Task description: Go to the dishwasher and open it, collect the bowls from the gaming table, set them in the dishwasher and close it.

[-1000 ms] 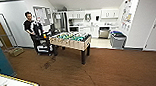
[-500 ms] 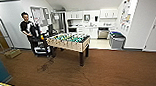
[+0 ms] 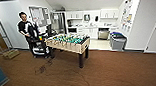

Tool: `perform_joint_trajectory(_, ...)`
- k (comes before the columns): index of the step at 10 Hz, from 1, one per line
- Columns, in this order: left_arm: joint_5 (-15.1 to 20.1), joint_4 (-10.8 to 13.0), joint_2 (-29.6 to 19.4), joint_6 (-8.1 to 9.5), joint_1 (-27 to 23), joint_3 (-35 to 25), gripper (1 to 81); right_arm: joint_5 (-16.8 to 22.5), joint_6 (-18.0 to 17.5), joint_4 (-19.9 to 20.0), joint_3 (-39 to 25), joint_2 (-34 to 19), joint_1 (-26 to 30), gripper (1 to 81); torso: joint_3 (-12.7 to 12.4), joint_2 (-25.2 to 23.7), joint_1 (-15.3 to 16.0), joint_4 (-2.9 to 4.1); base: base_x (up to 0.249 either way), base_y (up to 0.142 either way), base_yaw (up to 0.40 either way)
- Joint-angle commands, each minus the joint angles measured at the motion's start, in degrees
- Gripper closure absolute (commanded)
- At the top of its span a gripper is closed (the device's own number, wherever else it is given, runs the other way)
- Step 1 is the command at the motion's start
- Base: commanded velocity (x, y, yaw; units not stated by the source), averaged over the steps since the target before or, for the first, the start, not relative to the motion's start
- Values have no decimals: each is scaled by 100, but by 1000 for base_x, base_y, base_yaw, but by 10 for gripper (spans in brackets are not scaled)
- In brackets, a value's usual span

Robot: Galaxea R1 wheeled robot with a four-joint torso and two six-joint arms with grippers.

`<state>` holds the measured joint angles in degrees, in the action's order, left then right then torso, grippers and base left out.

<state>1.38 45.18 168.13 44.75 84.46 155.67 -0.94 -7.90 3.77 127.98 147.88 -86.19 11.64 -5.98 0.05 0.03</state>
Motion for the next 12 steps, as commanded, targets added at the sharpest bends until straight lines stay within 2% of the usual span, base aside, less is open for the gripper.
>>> perform_joint_trajectory(1, 275, -9, -60, -37, -241, 16, 811, 340, 25, -34, -29, -195, 237, 811, 0, 0, 0, 0, 172, -100, 0)
perform_joint_trajectory(12, 275, -9, -69, -37, -241, 16, 811, 366, 25, -34, -28, -186, 264, 811, 0, 0, 0, 0, 166, -119, 0)
